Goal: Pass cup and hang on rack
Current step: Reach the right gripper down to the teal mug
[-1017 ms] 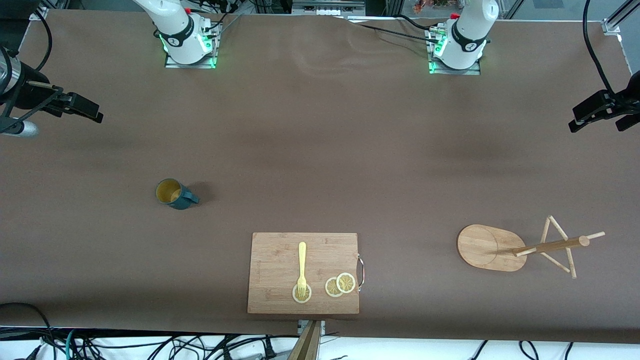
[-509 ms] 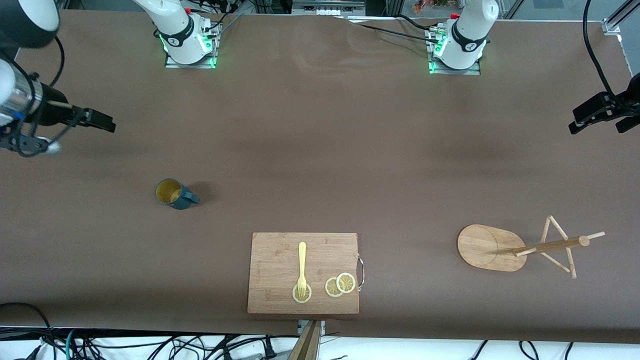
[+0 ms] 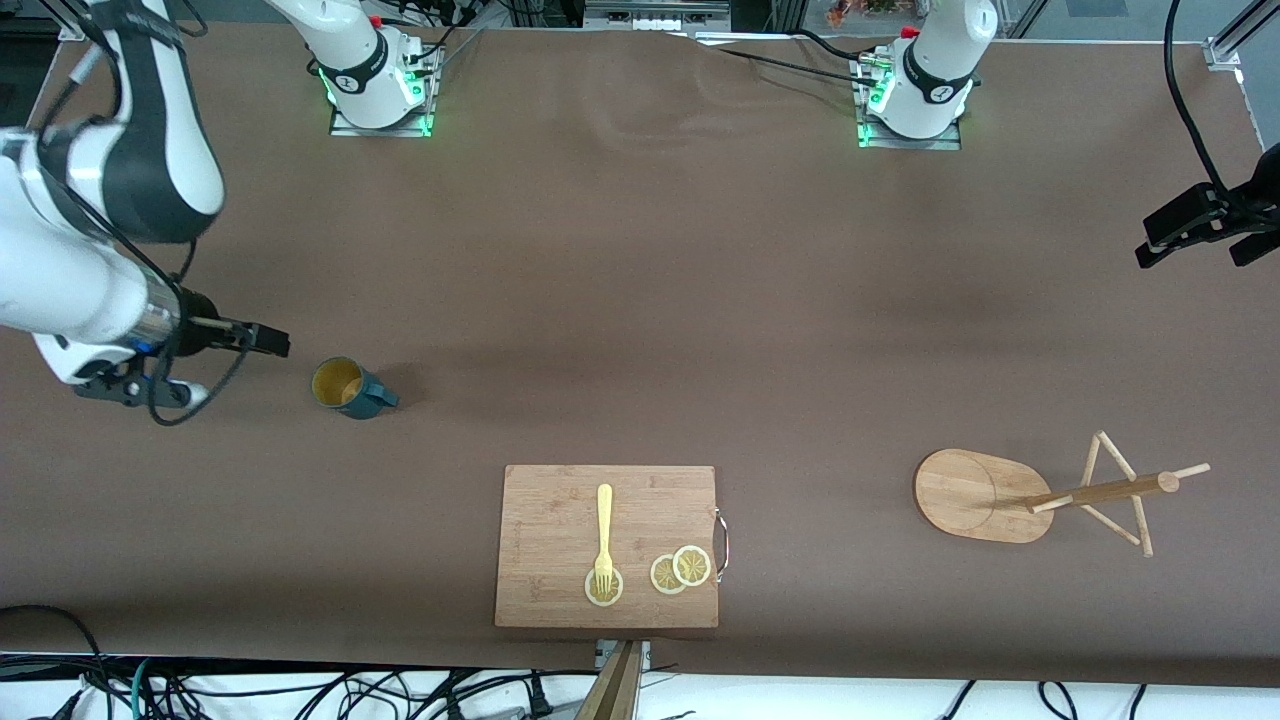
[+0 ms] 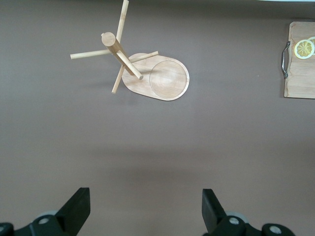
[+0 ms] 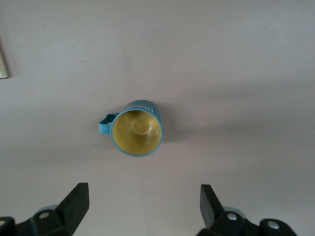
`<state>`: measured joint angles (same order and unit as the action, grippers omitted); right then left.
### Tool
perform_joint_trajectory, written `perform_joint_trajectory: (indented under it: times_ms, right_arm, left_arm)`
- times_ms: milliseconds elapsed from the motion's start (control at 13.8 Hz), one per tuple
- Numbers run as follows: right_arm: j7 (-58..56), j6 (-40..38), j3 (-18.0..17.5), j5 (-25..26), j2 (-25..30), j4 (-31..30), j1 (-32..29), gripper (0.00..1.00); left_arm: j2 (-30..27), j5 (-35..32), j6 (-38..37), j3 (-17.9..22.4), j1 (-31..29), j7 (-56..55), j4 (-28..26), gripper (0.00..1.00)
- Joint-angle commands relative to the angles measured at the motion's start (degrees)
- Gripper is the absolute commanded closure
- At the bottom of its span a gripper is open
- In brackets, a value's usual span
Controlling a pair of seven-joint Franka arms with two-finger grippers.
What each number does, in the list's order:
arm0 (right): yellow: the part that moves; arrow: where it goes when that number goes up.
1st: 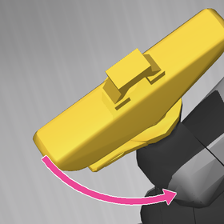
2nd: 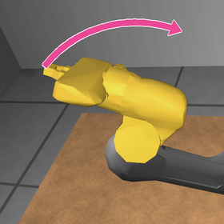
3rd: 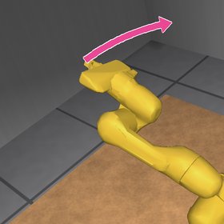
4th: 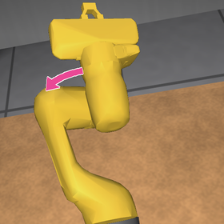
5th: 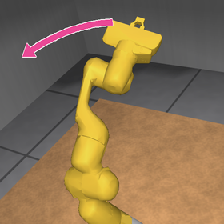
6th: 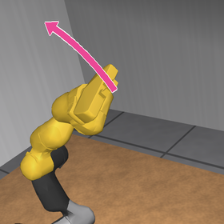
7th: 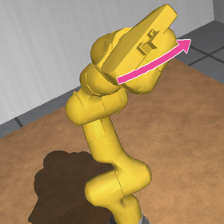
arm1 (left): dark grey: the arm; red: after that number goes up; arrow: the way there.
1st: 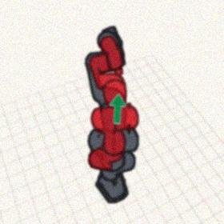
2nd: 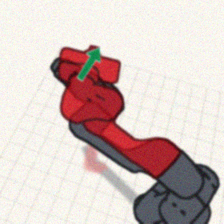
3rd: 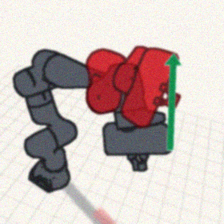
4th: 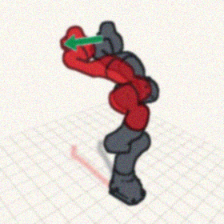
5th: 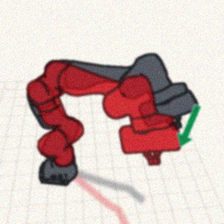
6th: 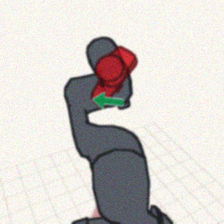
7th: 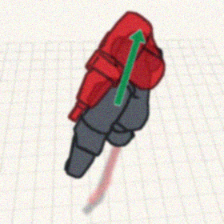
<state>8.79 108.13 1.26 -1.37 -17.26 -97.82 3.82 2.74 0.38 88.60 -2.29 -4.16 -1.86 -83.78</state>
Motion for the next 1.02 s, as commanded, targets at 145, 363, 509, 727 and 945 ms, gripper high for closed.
perform_joint_trajectory:
  times_ms: [145, 363, 509, 727, 945]
  right_arm:
    - [0.79, 19.62, 0.06, 0.40, 1.19, -14.65, 0.05, 0.00]
    - [0.09, 30.01, 0.24, 0.40, 0.92, -21.95, -0.04, 0.04]
    - [0.00, 35.29, 0.24, 0.49, -1.88, -23.03, -0.04, 0.23]
    - [-0.08, 37.42, 0.24, 0.49, -3.83, -22.77, -0.04, 0.71]
    - [-1.31, 36.90, 0.24, 0.49, -3.92, -22.24, -0.04, 1.00]
  left_arm:
    - [0.60, 0.07, -0.80, -0.09, 0.21, 1.07, 1.60, 0.00]
    - [0.69, 0.06, -0.80, -0.09, 0.21, 1.16, 1.60, 0.00]
    - [0.69, 0.06, -0.80, 0.00, 0.21, 1.16, 1.60, 0.00]
    - [0.60, 0.06, -0.88, -0.09, 0.29, 1.07, 1.60, 0.00]
    - [0.60, 0.15, -0.88, -0.09, 0.29, 1.16, 1.60, 0.00]
